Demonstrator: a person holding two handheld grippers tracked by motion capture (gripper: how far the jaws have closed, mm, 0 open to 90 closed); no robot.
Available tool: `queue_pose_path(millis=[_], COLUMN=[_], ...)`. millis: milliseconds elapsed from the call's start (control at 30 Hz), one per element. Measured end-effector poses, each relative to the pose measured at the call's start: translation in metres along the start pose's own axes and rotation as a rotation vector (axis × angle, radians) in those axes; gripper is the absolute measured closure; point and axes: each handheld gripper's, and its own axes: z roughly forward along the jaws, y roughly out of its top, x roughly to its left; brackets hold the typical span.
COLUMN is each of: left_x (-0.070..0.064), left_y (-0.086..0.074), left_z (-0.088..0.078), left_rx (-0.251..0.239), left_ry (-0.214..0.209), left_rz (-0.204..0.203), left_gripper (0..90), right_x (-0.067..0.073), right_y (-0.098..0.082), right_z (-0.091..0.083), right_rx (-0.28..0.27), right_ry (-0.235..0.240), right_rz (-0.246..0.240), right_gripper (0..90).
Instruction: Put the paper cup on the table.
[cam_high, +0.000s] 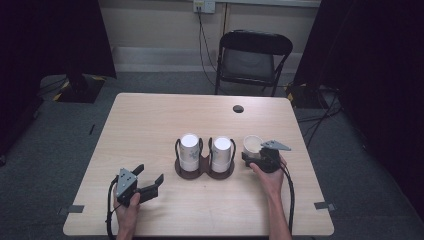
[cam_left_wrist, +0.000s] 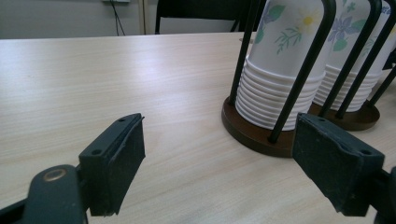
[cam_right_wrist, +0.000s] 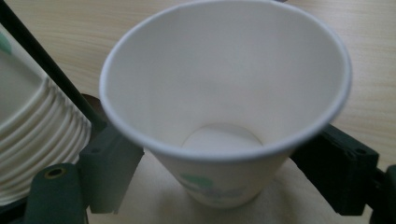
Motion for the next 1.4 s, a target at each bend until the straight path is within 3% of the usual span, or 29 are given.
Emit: queue_pose_path(millis=[100,200,467,867,1167,1400], left_x=[0.000,0.000,-0.001,-0.001,-0.002,-0.003], left_y=[0.001,0.001,0.001,0.001,0.001,0.001], left_z=[0.001,0.002,0.002,0.002,0.002,0.002], left_rx=[0.013,0.017,0.015,0.024,0.034,0.030], left_ry=[-0.004,-0.003,-0.004,0.009,0.012,0.017], left_rz=[0.004,-0.005,0.002,0.010,0.022,0.016], left_gripper=[17.2,17.3,17.2,17.1,16.8,15.7], right_x=[0.001,0.003,0.005,0.020,0.034,0.049], right_y=[-0.004,-0.005,-0.012,-0.024,-0.036,-0.042], right_z=[-0.009,-0.015,-0.037,-0.072,-0.092,-0.102], right_rx=[-0.017,-0.018,-0.071,-0.162,-0.214,-0.244], right_ry=[0.010,0.000,-0.010,-0.036,-0.036,-0.038], right_rz=[0.027,0.008,0.044,0.039,0.064,0.039], right_gripper=[19.3,20.4,20.2,20.0,20.4,20.9])
